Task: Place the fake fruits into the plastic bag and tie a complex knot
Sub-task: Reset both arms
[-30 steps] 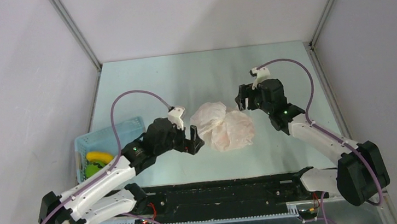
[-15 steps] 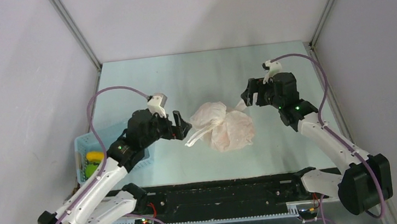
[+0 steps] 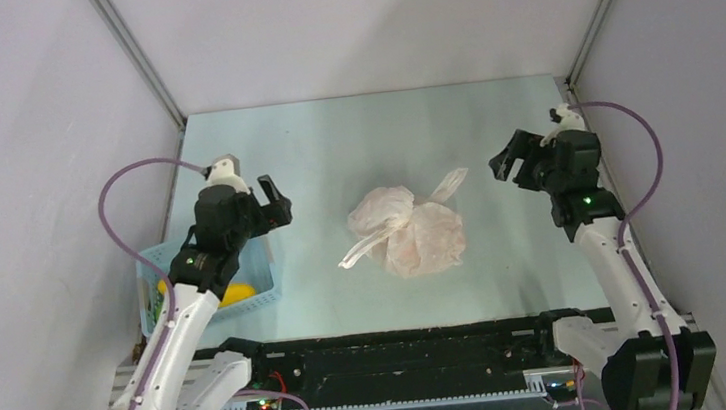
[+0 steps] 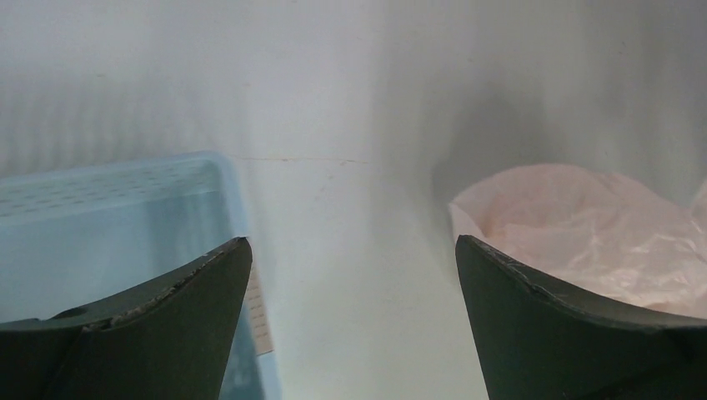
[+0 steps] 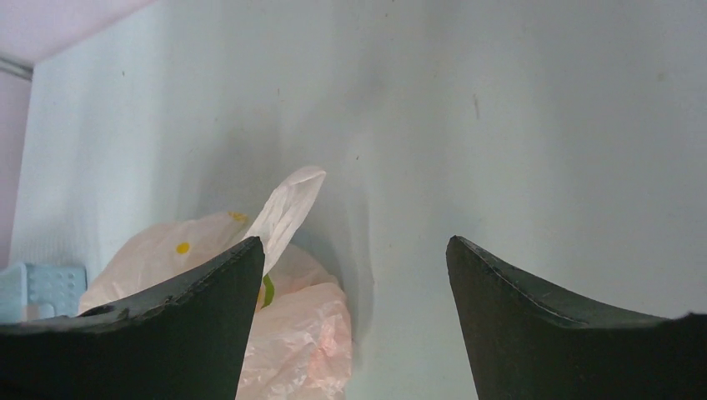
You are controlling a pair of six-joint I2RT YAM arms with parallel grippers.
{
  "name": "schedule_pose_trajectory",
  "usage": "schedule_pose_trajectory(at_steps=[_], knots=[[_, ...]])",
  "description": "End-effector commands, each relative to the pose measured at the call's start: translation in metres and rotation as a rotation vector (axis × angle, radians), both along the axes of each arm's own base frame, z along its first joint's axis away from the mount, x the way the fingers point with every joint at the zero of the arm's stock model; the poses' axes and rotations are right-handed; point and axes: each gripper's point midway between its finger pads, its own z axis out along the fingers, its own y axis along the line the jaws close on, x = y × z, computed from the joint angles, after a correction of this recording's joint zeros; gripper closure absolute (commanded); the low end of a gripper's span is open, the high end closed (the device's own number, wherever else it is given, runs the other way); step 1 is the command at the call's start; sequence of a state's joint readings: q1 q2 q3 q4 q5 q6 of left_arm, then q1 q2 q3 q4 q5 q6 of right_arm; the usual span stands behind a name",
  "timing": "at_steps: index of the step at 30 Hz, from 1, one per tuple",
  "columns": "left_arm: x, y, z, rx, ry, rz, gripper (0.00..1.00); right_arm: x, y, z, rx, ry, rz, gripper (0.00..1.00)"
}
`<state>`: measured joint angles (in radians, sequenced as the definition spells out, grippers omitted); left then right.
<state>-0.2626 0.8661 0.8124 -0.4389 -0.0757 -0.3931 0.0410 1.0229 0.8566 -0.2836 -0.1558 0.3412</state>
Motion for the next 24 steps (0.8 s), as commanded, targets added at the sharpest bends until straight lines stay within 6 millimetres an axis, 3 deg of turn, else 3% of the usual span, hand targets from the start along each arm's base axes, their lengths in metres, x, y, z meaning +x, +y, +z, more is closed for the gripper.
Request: schedule_pose_trajectory(at_steps=[1,6,11,15,24], knots=[[-0.004,0.040,0.059,0.069,-0.153,0.168,0.01,-0.009,-0.015,0.036,0.039,-0.089,-0.041,0.15],[-0.020,0.078,0.116,0.151,-0.360,0.310,0.01,-0.022,-0.033,0.078,-0.061,-0.263,-0.088,0.15],[-0.031,0.105,0.126,0.212,-0.441,0.430,0.01,-0.037,-0.040,0.115,-0.192,-0.523,-0.101,0.15],[-0.034,0.108,0.120,0.222,-0.444,0.445,0.01,-0.050,-0.044,0.108,-0.281,-0.650,-0.132,0.15],[-0.034,0.103,0.117,0.225,-0.462,0.401,0.01,-0.054,-0.042,0.092,-0.286,-0.650,-0.136,0.15]])
